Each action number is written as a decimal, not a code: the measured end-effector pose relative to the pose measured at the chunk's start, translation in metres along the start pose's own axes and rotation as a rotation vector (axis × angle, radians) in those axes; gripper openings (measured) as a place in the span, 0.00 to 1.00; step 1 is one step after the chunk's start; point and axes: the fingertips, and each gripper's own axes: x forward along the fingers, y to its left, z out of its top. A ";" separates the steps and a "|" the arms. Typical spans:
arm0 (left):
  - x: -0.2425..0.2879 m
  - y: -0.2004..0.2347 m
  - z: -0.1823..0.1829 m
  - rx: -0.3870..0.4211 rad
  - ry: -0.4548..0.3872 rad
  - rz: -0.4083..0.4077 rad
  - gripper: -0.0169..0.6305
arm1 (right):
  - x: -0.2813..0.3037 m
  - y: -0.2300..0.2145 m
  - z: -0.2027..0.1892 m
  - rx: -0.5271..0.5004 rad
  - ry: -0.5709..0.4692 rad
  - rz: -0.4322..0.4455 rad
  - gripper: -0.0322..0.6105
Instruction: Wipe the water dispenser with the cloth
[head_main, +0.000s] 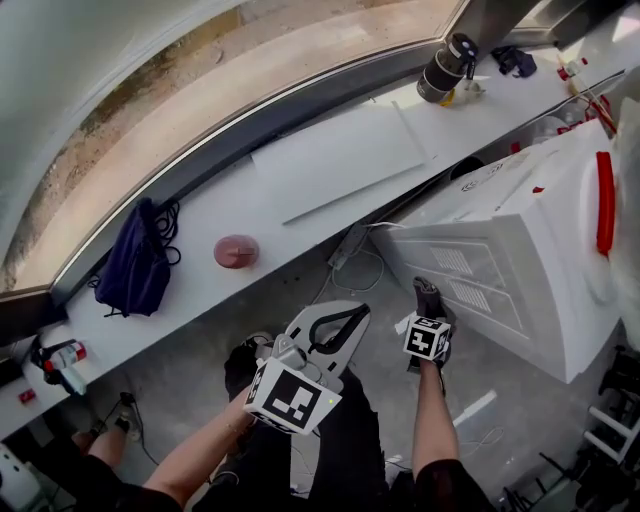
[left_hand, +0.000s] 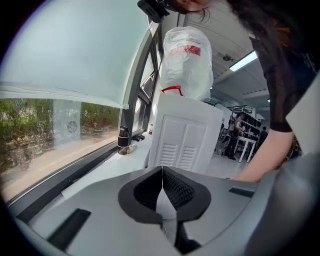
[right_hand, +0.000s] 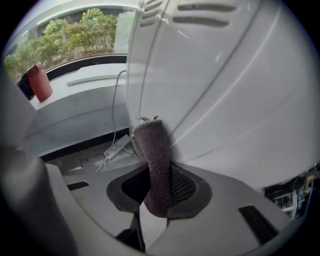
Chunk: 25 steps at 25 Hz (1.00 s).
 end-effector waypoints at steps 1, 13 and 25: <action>0.002 0.000 -0.001 -0.003 0.003 0.003 0.05 | 0.007 0.000 -0.006 0.030 0.020 0.002 0.21; -0.017 -0.023 0.042 0.041 0.011 -0.040 0.05 | -0.068 -0.008 0.007 0.116 -0.012 0.055 0.21; -0.126 -0.030 0.157 0.143 -0.025 -0.138 0.05 | -0.328 0.006 0.094 0.305 -0.266 0.232 0.21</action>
